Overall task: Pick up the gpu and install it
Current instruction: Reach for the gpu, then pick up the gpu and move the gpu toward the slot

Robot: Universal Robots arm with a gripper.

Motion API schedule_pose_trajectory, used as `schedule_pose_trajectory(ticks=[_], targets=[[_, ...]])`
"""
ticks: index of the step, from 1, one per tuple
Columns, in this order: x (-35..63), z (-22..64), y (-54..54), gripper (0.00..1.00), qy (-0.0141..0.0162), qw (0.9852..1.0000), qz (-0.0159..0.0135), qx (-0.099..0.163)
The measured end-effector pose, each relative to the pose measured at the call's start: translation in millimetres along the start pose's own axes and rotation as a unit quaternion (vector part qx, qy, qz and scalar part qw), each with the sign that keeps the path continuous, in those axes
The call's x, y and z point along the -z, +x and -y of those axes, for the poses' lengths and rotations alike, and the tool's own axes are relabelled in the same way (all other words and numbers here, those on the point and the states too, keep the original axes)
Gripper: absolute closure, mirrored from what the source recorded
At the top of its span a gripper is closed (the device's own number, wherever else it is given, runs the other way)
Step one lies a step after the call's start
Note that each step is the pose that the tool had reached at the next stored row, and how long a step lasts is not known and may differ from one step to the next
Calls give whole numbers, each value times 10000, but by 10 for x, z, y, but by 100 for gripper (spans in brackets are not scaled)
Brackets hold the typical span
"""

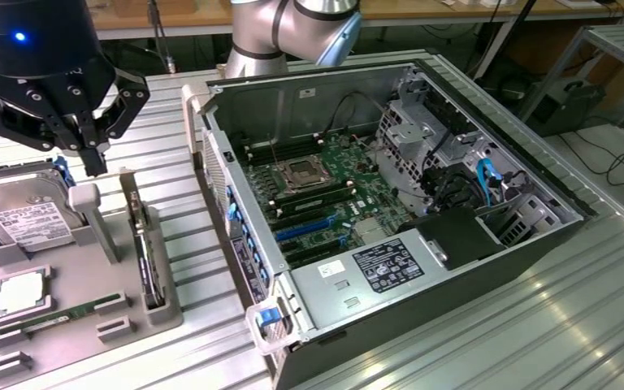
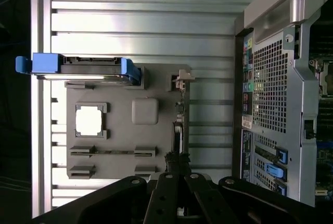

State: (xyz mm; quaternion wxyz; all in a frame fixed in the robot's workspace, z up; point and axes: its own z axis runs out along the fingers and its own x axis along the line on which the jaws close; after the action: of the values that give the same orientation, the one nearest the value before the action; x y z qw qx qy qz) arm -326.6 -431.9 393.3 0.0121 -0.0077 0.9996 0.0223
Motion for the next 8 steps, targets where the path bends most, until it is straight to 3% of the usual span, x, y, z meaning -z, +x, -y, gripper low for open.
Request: schedule_pose_trajectory(ticks=[8], targets=[[0,0,0,89,0,10000,0,0]])
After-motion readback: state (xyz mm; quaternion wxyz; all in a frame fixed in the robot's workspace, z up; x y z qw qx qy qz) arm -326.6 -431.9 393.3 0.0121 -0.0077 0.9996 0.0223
